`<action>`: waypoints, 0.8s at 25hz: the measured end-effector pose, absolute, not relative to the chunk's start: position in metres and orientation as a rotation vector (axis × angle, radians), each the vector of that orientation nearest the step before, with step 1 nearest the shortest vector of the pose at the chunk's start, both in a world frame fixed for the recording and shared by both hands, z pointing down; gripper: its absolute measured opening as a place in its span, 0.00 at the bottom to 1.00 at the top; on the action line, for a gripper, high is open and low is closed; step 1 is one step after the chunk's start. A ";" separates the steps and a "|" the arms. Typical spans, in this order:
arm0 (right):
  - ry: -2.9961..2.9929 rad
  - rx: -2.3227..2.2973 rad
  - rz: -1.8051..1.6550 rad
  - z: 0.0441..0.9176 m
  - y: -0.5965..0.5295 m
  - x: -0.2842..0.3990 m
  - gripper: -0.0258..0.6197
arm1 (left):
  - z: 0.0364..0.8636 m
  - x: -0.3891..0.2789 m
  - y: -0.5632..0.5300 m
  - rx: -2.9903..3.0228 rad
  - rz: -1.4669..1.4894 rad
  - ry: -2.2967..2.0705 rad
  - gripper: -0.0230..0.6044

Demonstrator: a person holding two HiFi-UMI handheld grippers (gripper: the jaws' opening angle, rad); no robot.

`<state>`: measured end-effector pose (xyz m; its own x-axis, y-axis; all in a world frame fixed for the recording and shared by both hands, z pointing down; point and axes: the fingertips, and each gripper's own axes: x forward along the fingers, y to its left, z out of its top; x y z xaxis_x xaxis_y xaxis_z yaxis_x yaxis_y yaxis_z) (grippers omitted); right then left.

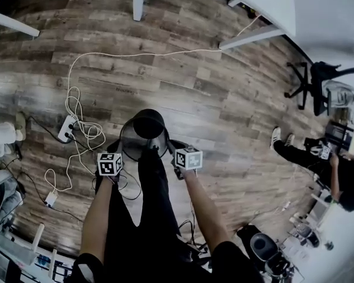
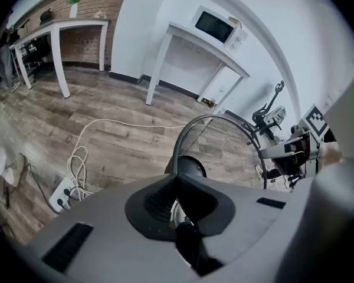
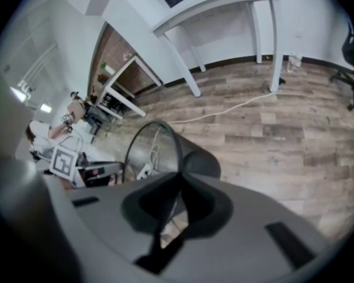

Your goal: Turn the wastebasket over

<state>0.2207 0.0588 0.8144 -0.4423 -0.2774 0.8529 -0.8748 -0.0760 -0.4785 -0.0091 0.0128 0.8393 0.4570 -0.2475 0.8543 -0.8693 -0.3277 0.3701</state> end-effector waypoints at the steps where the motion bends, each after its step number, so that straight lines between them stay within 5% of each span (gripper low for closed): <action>1: -1.686 1.259 1.567 0.822 0.060 0.229 0.12 | 0.845 -0.001 0.011 1.828 0.895 -0.937 0.10; 20: -1.488 1.361 1.538 1.003 0.063 0.310 0.11 | 0.945 0.126 -0.055 2.022 0.971 -0.836 0.09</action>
